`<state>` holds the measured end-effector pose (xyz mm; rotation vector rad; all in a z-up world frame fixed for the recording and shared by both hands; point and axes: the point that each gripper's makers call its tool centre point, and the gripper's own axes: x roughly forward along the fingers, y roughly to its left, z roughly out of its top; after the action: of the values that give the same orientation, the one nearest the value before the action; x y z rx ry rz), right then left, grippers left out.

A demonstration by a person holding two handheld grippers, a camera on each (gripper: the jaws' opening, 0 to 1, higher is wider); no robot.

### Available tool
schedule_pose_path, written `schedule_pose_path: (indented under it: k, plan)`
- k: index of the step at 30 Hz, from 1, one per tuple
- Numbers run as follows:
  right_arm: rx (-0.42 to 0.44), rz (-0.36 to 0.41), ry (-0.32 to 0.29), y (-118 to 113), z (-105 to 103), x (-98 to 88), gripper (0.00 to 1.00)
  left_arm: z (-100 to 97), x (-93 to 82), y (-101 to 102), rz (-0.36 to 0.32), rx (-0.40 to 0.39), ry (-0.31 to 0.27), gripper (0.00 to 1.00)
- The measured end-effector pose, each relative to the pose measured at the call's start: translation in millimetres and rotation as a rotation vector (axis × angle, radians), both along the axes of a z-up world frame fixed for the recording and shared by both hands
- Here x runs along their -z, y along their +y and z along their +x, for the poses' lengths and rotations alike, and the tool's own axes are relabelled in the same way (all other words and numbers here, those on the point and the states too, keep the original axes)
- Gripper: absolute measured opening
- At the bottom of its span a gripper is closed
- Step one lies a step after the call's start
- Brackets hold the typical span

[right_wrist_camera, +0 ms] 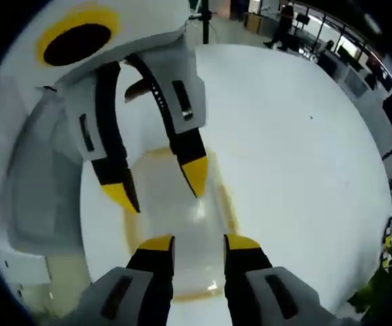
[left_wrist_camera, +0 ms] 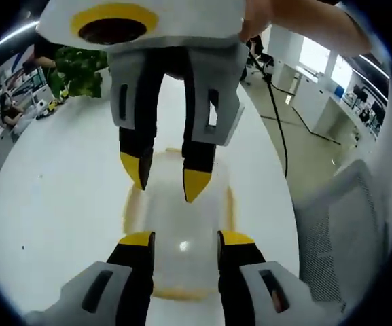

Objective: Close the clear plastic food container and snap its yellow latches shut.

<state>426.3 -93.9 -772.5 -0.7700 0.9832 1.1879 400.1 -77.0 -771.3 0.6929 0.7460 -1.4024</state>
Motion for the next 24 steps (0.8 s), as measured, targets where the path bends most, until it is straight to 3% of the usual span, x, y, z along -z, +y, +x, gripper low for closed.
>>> schedule_pose_path:
  k: [9, 16, 24]
  plan:
    - [-0.007, 0.008, -0.011, 6.8, 9.8, -0.7, 0.27, -8.7, 3.2, -3.7, 0.006, 0.01, -0.008, 0.37]
    - [-0.002, 0.014, -0.004, 12.2, 18.0, 1.5, 0.28, -13.8, 5.7, -2.8, 0.001, -0.012, -0.029, 0.46]
    - [-0.015, 0.014, 0.038, 19.2, 19.1, 9.1, 0.3, -23.3, 12.6, -4.9, 0.032, 0.036, -0.137, 0.54]
